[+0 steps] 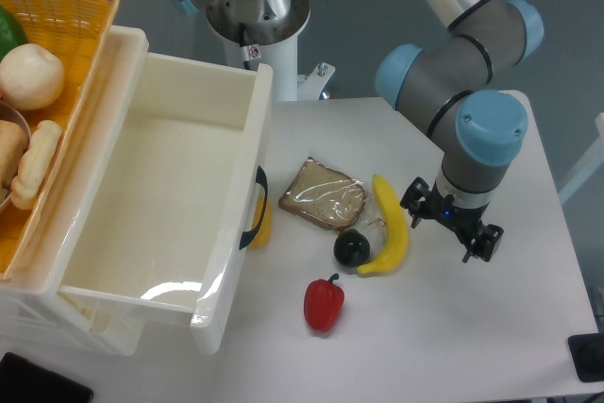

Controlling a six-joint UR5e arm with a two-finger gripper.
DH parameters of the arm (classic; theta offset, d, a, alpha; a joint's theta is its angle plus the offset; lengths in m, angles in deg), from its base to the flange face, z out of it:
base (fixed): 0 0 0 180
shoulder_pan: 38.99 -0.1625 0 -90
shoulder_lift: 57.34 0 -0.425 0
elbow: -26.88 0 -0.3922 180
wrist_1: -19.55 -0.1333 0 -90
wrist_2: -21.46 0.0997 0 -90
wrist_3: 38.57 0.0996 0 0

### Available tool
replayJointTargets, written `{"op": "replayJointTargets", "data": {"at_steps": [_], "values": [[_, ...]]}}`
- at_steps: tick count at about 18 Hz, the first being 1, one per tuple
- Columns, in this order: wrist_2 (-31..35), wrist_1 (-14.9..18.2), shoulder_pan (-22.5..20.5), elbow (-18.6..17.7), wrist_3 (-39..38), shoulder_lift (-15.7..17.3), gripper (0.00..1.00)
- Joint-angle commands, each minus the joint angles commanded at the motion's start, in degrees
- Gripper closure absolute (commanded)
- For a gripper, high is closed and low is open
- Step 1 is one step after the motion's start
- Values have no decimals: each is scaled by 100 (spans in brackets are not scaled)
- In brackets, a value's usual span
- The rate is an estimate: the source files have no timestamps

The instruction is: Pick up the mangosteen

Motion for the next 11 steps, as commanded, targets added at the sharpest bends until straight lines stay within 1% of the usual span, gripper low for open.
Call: {"op": "replayJointTargets", "data": {"at_steps": [4, 10, 11], "values": [[-26, 9, 9, -53, -62, 0, 0], [-237, -26, 26, -465, -123, 105, 0], [-324, -35, 26, -588, -123, 184, 0]]}}
